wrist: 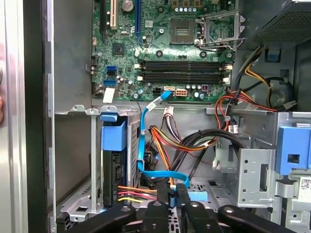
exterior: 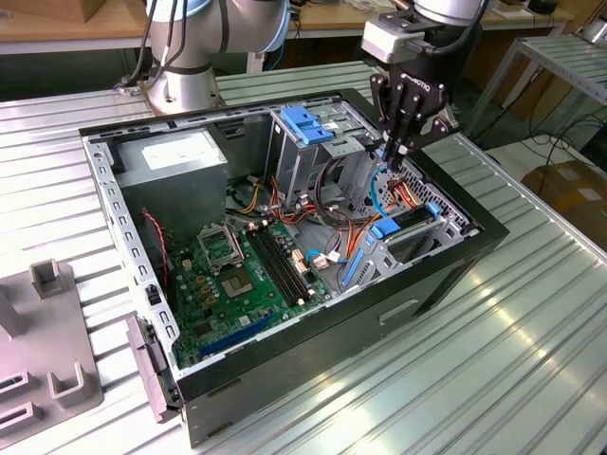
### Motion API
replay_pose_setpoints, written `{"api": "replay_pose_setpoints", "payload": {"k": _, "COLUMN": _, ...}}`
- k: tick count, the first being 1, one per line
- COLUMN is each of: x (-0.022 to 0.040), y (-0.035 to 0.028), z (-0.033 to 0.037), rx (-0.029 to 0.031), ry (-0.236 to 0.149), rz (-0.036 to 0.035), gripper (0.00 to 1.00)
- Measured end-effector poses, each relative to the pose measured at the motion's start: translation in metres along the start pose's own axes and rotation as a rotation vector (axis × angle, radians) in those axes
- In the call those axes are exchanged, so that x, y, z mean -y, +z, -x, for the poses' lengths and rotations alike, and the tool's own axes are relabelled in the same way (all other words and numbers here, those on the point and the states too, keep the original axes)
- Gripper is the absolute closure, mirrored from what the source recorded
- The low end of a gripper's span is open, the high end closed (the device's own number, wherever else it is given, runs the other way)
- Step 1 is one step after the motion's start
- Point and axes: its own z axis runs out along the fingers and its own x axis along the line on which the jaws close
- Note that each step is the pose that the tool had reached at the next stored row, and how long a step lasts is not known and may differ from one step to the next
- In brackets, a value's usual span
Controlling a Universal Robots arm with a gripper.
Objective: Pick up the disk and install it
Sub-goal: 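Insert the second disk wire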
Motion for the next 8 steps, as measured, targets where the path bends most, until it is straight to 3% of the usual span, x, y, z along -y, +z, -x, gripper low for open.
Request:
{"api": "replay_pose_setpoints", "payload": {"k": 3, "x": -0.0001, "y": 0.0018, "z": 0.0002, "rx": -0.0089, "ry": 0.0, "rz": -0.0012, "gripper": 0.89}}
{"api": "replay_pose_setpoints", "payload": {"k": 8, "x": -0.0002, "y": 0.0036, "z": 0.0003, "rx": -0.0182, "ry": -0.001, "rz": -0.0034, "gripper": 0.89}}
